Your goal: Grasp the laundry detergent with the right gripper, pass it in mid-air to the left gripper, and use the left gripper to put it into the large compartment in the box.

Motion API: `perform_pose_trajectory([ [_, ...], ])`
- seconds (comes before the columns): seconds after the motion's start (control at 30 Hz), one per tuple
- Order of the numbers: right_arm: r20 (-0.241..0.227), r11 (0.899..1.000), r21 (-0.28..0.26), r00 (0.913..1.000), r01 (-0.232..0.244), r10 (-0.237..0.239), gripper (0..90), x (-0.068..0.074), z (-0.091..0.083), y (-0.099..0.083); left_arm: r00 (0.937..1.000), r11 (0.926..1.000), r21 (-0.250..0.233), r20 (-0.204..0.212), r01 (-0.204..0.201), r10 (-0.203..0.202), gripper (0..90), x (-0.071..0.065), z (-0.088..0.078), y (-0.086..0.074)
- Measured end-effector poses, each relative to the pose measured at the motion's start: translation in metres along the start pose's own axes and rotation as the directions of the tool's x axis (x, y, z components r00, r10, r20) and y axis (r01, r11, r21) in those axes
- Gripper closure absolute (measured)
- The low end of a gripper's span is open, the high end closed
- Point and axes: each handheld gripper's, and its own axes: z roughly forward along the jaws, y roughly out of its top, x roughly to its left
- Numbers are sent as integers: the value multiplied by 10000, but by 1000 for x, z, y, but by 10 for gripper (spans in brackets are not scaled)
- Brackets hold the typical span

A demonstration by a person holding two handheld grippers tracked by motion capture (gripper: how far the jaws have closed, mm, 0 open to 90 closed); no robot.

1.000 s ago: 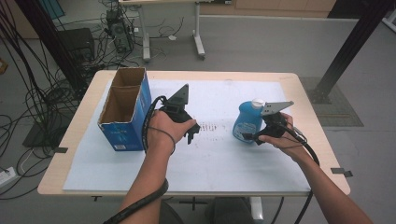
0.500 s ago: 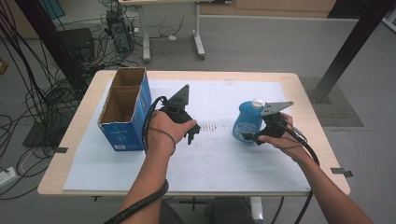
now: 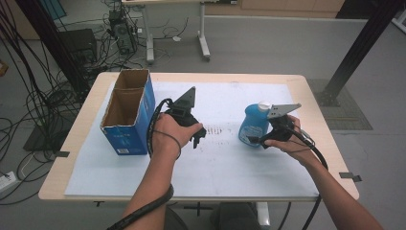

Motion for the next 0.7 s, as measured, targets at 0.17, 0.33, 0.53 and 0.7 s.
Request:
perform_pose_trajectory([
  [0.17, -17, 10000, -3, 10000, -16, 16, 23, 0, -1, 0, 10000, 10000, -4, 10, 32, -32, 55, 1, 0, -1],
  [0.33, -47, 10000, 28, 10000, 35, -34, 23, 0, 0, 0, 10000, 10000, -7, -4, 78, -78, 55, 3, 0, -1],
  [0.53, -58, 10000, 27, 9999, 94, -94, 23, 1, 1, 1, 10000, 10000, -30, -5, 69, -69, 55, 4, -1, -1],
  [0.7, -43, 9999, -1, 9999, 124, -124, 24, 0, 1, 1, 10000, 10000, -37, 7, 57, -57, 55, 3, -1, -1],
])
